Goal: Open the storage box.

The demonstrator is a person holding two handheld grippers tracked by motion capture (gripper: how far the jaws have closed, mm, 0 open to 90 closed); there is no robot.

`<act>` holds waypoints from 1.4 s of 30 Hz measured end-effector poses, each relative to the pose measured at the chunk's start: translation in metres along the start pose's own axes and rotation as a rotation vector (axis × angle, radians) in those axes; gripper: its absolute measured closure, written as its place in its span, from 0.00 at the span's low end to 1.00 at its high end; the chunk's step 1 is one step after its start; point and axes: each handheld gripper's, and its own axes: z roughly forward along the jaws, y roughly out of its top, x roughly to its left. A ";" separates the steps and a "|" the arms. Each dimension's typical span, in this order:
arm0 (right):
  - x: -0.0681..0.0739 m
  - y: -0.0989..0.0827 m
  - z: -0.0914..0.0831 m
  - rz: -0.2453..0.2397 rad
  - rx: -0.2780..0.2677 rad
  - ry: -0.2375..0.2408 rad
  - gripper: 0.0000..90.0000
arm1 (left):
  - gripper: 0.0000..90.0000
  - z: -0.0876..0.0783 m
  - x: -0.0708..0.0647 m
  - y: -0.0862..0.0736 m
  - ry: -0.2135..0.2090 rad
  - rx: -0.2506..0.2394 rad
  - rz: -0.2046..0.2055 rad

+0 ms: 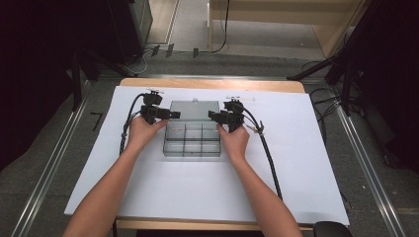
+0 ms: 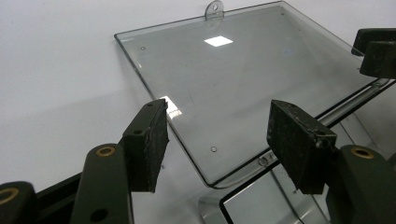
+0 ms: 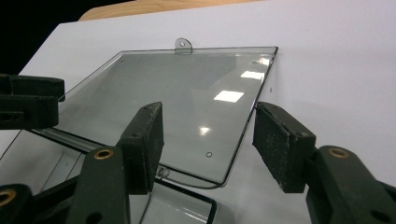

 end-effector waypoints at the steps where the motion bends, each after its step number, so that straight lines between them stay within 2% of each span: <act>1: 0.002 0.001 -0.005 -0.029 -0.002 -0.004 0.49 | 0.43 -0.002 -0.001 0.000 -0.002 -0.003 0.002; 5: 0.004 0.003 -0.015 -0.064 -0.009 -0.005 0.49 | 0.43 -0.012 -0.005 0.000 -0.011 -0.004 0.013; 8: 0.005 0.004 -0.024 -0.072 -0.006 0.018 0.50 | 0.43 -0.020 -0.008 -0.001 -0.020 0.001 0.020; 10: 0.006 0.004 -0.033 -0.100 -0.003 0.022 0.50 | 0.43 -0.027 -0.013 -0.001 -0.021 0.001 0.031; 12: 0.007 0.004 -0.036 -0.110 0.000 0.022 0.50 | 0.43 -0.030 -0.014 -0.002 -0.025 -0.003 0.034; 14: 0.007 0.002 -0.043 -0.141 0.008 0.017 0.50 | 0.43 -0.036 -0.018 -0.003 -0.029 -0.001 0.043; 17: 0.005 -0.001 -0.052 -0.153 0.010 0.018 0.50 | 0.43 -0.041 -0.022 -0.004 -0.037 -0.002 0.046; 23: 0.000 -0.006 -0.066 -0.189 0.039 0.010 0.52 | 0.43 -0.044 -0.030 -0.009 -0.048 0.013 0.064; 28: -0.003 -0.010 -0.076 -0.197 0.050 0.017 0.52 | 0.43 -0.046 -0.032 -0.014 -0.049 0.011 0.068; 33: -0.002 -0.014 -0.086 -0.228 0.090 0.021 0.52 | 0.43 -0.049 -0.036 -0.022 -0.048 0.022 0.076; 42: -0.004 -0.020 -0.099 -0.283 0.100 -0.006 0.52 | 0.43 -0.060 -0.038 -0.040 -0.046 0.023 0.087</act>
